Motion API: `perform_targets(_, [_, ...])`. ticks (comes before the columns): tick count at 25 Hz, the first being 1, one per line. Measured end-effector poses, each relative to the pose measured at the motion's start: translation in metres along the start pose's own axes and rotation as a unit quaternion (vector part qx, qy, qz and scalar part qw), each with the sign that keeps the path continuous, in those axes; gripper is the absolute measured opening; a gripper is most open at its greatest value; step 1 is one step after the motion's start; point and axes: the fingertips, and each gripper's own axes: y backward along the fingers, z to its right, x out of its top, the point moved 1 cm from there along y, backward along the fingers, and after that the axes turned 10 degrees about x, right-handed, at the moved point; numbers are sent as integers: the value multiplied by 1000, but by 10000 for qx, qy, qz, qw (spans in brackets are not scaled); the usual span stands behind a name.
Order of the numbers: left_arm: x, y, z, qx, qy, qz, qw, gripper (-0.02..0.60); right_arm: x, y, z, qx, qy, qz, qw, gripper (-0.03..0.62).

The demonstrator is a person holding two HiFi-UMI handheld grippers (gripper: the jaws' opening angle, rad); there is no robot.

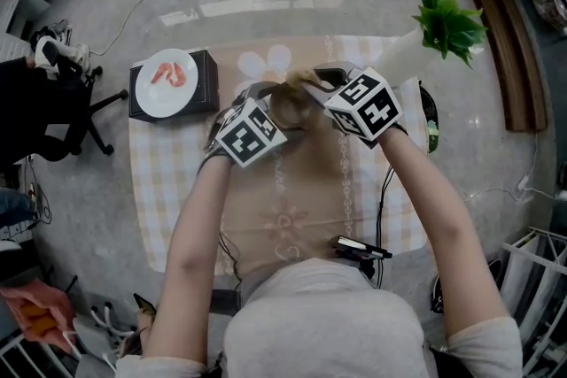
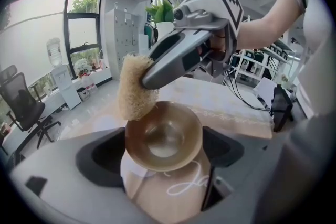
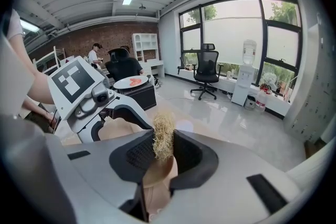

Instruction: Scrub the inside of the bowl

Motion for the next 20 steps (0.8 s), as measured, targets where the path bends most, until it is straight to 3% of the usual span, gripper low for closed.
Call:
perform_targets(10, [-1,0,3,19,-142,-54,9999,432,-15,21,8,-1,-230,-140,9996,91])
perform_targets(20, [-2,0,4,73,-317,-105,9994,432,-32,37,-11,466,-122,-557,9973,91])
